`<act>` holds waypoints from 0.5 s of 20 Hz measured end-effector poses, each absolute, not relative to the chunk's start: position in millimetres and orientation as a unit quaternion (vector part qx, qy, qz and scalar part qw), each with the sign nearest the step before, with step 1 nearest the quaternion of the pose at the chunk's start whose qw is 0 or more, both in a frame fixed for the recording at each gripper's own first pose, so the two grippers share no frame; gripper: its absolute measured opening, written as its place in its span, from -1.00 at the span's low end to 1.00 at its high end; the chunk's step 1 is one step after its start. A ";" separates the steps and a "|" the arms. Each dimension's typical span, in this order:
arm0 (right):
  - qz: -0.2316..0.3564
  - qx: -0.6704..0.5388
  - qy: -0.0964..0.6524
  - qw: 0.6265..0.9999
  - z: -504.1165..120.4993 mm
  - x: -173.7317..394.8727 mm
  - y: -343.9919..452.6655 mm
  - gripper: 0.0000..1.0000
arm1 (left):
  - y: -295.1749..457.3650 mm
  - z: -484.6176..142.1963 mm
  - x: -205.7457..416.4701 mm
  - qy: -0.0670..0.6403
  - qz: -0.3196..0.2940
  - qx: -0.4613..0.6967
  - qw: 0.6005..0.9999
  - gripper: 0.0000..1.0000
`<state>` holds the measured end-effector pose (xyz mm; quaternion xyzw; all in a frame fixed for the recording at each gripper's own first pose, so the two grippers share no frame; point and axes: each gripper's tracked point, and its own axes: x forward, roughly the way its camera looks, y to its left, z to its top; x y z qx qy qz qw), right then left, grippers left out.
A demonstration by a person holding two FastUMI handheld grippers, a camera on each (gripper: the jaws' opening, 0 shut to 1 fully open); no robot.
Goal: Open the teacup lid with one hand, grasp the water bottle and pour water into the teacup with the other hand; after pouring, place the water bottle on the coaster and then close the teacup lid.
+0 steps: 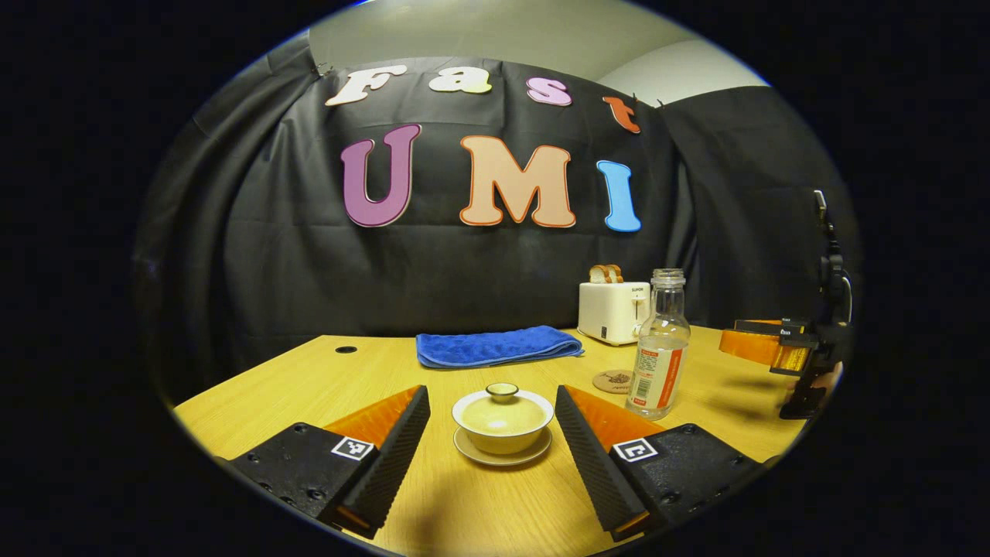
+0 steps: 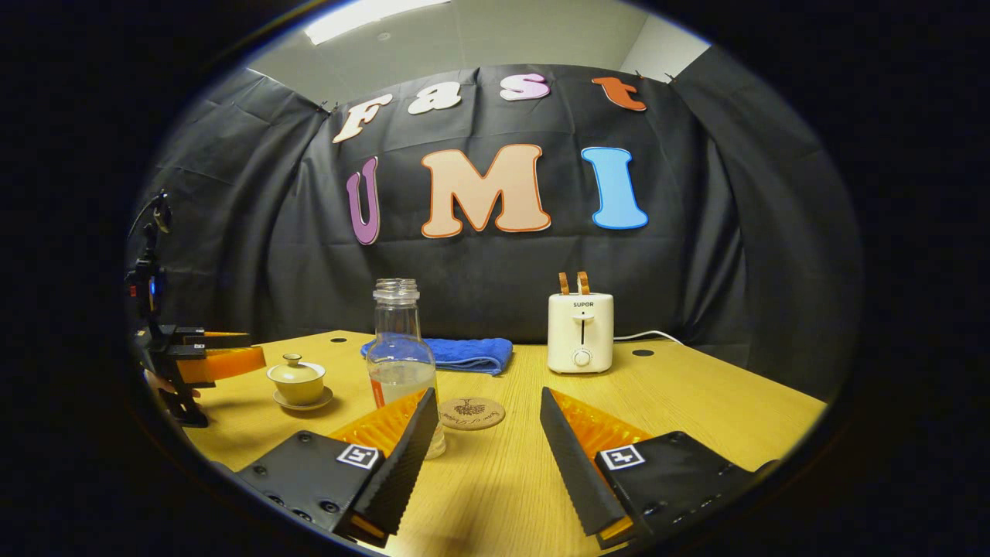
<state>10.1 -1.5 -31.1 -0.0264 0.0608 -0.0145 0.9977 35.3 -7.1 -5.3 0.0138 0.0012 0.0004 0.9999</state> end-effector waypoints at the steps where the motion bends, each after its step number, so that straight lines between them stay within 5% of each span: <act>1: -0.014 -0.027 0.060 0.998 -31.0 9.7 -1.4 0.82 | -7.7 -5.4 40.6 0.002 -0.005 0.014 1.000 0.92; 5: -0.014 -0.027 0.060 0.998 -31.3 9.7 -1.7 0.66 | -10.2 -14.5 65.1 0.026 -0.022 0.017 0.999 0.84; 6: -0.014 -0.027 0.060 0.998 -30.9 10.0 -1.8 0.82 | -11.7 -20.7 69.4 0.043 -0.028 0.020 0.998 0.82; 10: -0.013 -0.027 0.060 0.998 -30.7 9.7 -1.6 0.82 | -9.6 -32.3 85.6 0.085 -0.029 0.024 0.996 0.67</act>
